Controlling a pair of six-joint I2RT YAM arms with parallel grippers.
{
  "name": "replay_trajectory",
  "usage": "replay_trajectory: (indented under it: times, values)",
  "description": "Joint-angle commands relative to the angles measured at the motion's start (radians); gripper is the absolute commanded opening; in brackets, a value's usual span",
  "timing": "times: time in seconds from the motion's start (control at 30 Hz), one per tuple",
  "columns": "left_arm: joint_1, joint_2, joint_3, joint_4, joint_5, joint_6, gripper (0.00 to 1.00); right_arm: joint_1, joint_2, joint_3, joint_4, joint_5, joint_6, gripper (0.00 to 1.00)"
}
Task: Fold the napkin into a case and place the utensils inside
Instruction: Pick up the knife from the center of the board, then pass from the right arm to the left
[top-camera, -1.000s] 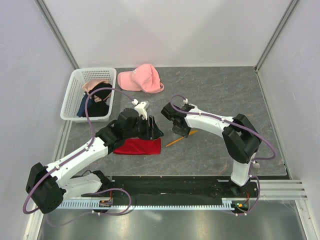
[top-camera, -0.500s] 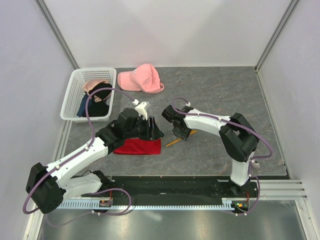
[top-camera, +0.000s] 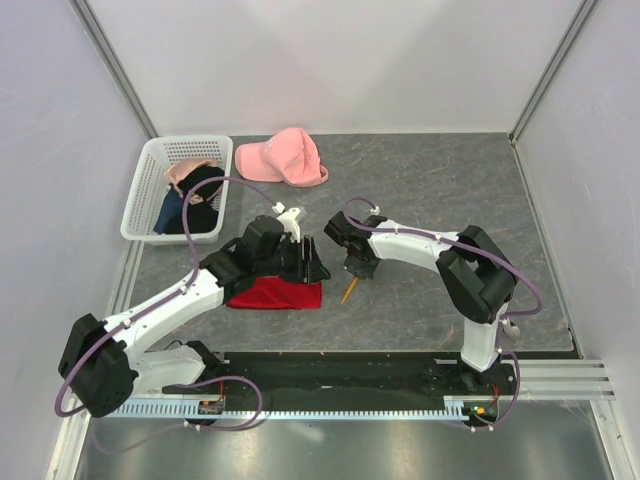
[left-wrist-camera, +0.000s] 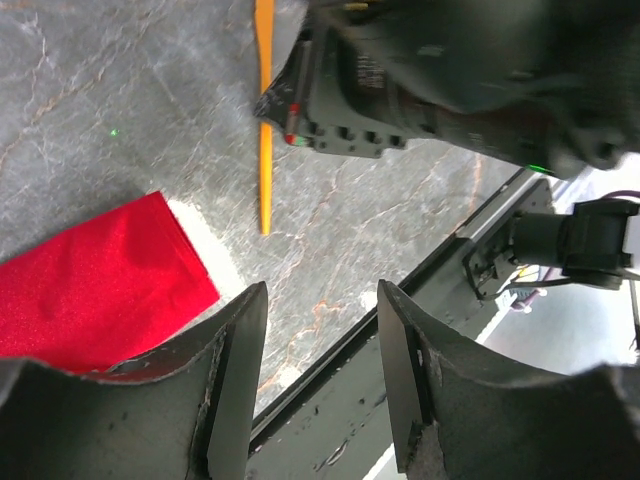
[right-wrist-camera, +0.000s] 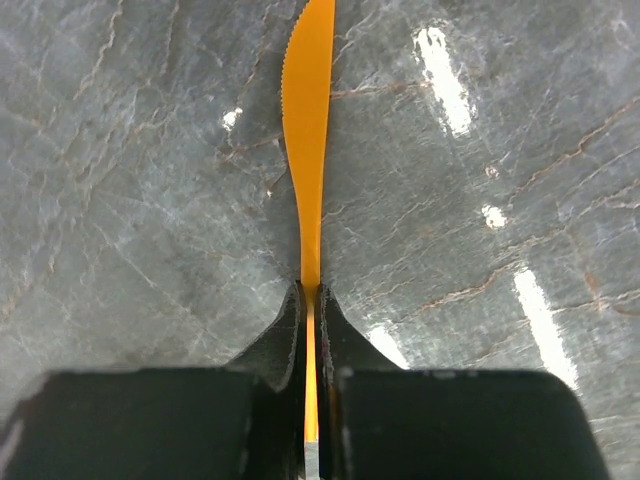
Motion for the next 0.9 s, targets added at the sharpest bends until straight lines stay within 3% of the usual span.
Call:
replay_trajectory:
  times: [0.0, 0.23, 0.63, 0.73, 0.83, 0.87]
  values:
    - [0.004, 0.047, 0.038, 0.0, 0.02, 0.009, 0.56, -0.002, -0.103, -0.061, 0.067, -0.009, -0.123, 0.0]
    - [0.004, 0.185, 0.06, 0.088, 0.113, -0.019, 0.56, -0.002, -0.371, -0.282, 0.36, -0.066, -0.266, 0.0]
    - [-0.012, 0.303, 0.032, 0.289, 0.271, -0.136, 0.54, -0.005, -0.521, -0.328, 0.439, -0.135, -0.251, 0.0]
    - [-0.012, 0.314, 0.012, 0.293, 0.276, -0.152, 0.51, -0.008, -0.542, -0.339, 0.455, -0.146, -0.235, 0.0]
    - [-0.012, 0.317, -0.008, 0.295, 0.282, -0.171, 0.42, -0.014, -0.556, -0.345, 0.465, -0.181, -0.218, 0.0]
    - [-0.012, 0.317, -0.009, 0.295, 0.287, -0.172, 0.35, -0.014, -0.562, -0.346, 0.471, -0.202, -0.215, 0.0]
